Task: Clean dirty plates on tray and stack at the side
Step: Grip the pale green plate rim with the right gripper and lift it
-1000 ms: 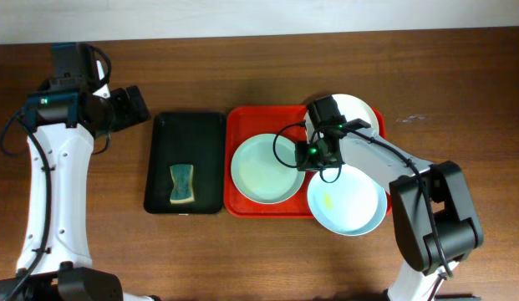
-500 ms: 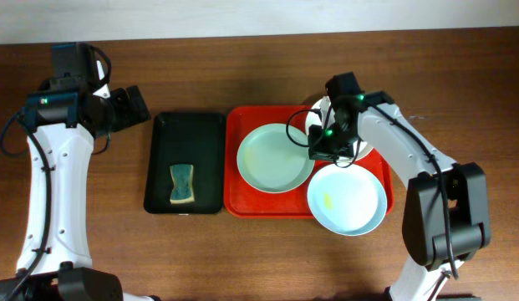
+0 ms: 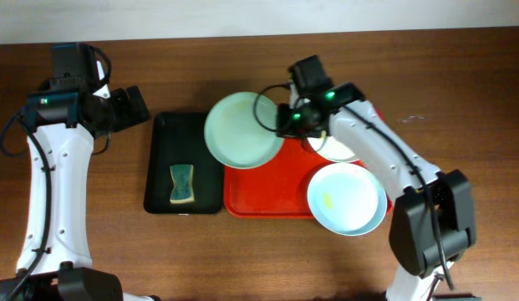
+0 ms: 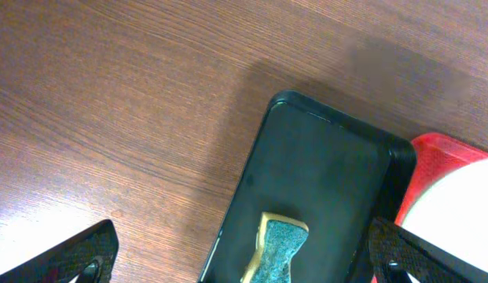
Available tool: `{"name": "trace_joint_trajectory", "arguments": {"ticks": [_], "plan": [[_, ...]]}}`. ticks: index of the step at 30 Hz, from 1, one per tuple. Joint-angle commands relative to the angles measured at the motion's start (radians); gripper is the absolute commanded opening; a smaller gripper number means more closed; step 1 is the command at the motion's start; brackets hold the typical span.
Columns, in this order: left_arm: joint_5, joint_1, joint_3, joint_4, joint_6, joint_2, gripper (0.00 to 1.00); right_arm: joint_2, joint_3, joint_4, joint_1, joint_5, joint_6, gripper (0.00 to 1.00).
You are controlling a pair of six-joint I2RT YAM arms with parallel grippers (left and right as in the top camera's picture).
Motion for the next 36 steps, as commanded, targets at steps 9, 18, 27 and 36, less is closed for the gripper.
{"name": "trace_joint_trajectory", "arguments": {"ticks": [9, 18, 27, 36], "plan": [[-0.004, 0.003, 0.004, 0.002, -0.01, -0.002, 0.99, 0.004, 0.018, 0.292, 0.222, 0.362, 0.071, 0.04], [-0.004, 0.003, 0.004, 0.002, -0.01, -0.002, 0.99, 0.003, 0.018, 0.436, 0.295, 0.633, -0.19, 0.04], [-0.004, 0.003, 0.004, 0.002, -0.01, -0.002, 0.99, 0.003, 0.018, 0.605, 0.386, 0.836, -0.542, 0.04], [-0.004, 0.003, 0.004, 0.002, -0.01, -0.002, 0.99, 0.003, 0.018, 0.932, 0.449, 1.055, -1.07, 0.04]]}}
